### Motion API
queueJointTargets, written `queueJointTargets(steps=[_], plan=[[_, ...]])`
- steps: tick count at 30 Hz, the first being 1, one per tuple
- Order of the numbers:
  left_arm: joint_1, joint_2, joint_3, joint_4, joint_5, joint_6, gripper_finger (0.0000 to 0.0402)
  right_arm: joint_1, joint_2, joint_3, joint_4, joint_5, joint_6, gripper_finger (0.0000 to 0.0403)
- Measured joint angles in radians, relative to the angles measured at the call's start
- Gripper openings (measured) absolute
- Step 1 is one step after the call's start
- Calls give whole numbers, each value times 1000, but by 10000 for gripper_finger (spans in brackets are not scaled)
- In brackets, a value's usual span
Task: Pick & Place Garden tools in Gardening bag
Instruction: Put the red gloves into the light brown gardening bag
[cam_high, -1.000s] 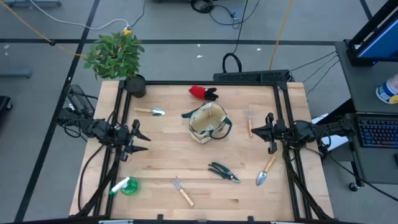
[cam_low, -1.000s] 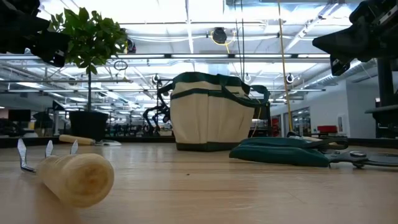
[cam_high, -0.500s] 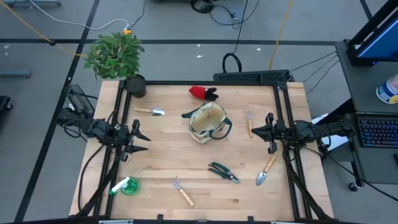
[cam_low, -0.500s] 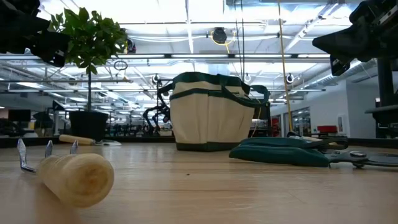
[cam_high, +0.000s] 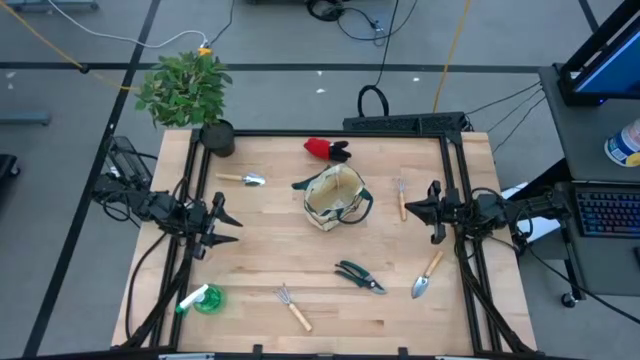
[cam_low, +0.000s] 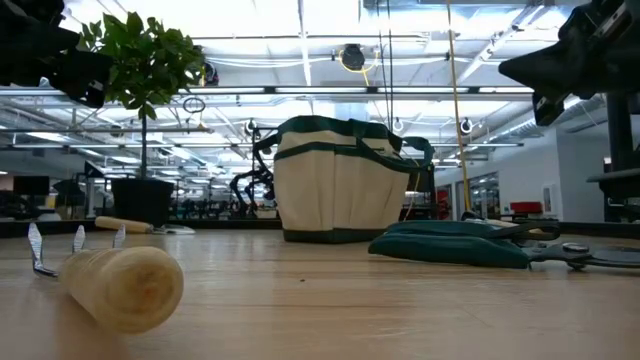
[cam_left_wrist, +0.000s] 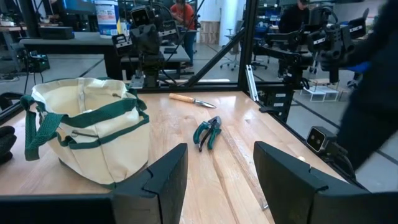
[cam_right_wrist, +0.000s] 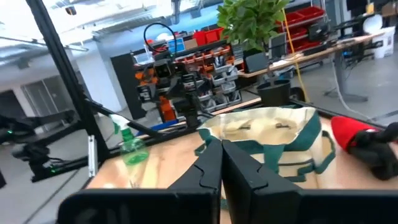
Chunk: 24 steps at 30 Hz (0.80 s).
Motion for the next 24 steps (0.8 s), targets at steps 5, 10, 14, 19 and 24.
queueJointTargets(steps=[5,10,14,19,24], plan=[[0,0,0,0,0,0,191,0,0,0,3,1,50,0],[0,0,0,1,-1,26,191,0,0,0,6,1,53,0],[0,0,0,11,-2,71,191,0,0,0,18,1,66,0],[0,0,0,31,-30,79,191,0,0,0,78,6,57,0],[0,0,0,143,-143,-38,191,-1,0,0,180,32,36,0]])
